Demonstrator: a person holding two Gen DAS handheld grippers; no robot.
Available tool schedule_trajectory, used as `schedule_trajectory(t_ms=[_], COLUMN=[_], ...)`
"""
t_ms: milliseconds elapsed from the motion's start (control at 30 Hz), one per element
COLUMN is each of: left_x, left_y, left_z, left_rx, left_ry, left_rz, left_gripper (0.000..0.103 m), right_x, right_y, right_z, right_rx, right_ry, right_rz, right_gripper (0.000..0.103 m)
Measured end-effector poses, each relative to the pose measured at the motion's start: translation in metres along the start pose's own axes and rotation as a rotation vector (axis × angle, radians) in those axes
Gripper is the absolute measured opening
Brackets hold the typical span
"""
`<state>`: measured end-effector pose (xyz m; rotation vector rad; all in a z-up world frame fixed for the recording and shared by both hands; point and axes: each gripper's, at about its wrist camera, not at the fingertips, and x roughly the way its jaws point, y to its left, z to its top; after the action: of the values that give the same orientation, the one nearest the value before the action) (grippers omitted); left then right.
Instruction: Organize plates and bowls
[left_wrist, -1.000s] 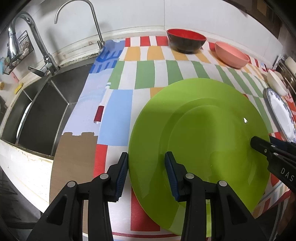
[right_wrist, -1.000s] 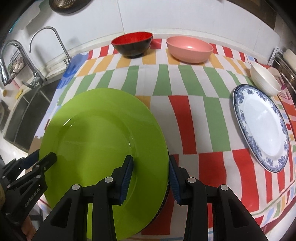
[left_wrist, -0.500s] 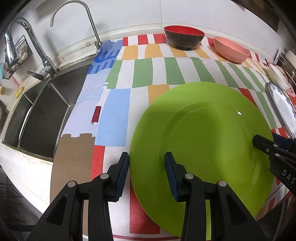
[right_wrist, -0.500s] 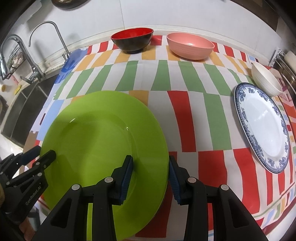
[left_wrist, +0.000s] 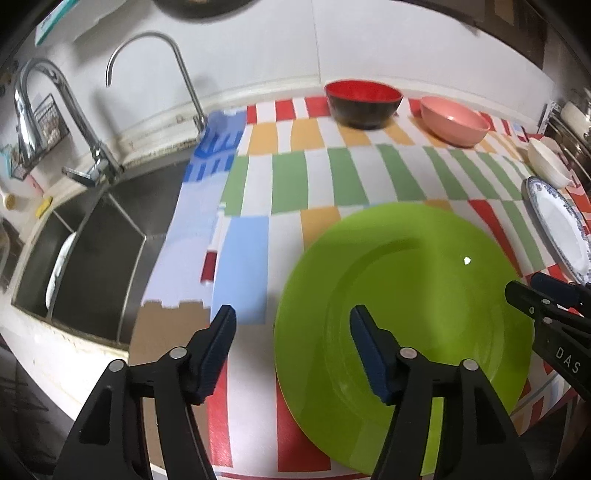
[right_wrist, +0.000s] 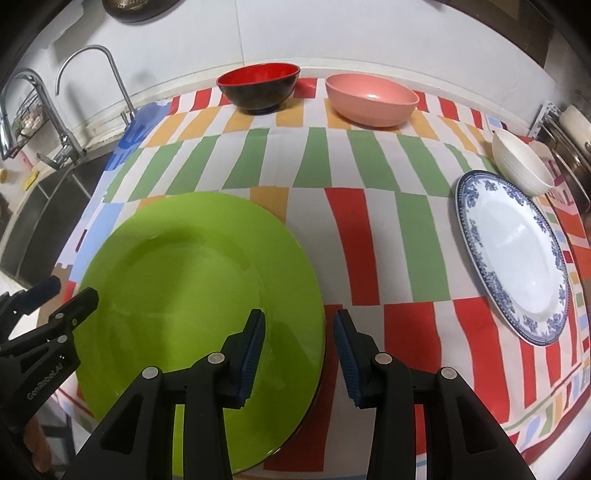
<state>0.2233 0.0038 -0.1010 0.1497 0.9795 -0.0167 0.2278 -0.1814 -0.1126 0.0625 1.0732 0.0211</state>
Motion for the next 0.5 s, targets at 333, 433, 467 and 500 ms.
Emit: schedule_trajectory(t_ms=[333, 433, 467, 500], left_x=[-0.017, -0.021, -0.022, -0.023], left_y=[0.002, 0.0, -0.001, -0.002], left_z=[0.031, 0.038, 0.041, 0.043], left_rx=[0.09, 0.121, 0.135, 0.146], left_ry=[-0.097, -0.126, -0.136, -0.143], left_rz=[-0.048, -0.067, -0.078, -0.085], left_gripper=[0.084, 0.088, 0.089, 0.09], right_x=[-0.028, -0.035, -0.038, -0.039], right_y=[0.006, 0.007, 0.007, 0.006], right_z=[0.007, 0.009, 0.01, 0.01], right_rx=[0.054, 0.079, 0.091, 0.1], right_ry=[-0.07, -0.091, -0.101, -0.105], right_rz=[-0.016, -0.031, -0.043, -0.05], right_gripper=[0.041, 0.049, 0.049, 0.049])
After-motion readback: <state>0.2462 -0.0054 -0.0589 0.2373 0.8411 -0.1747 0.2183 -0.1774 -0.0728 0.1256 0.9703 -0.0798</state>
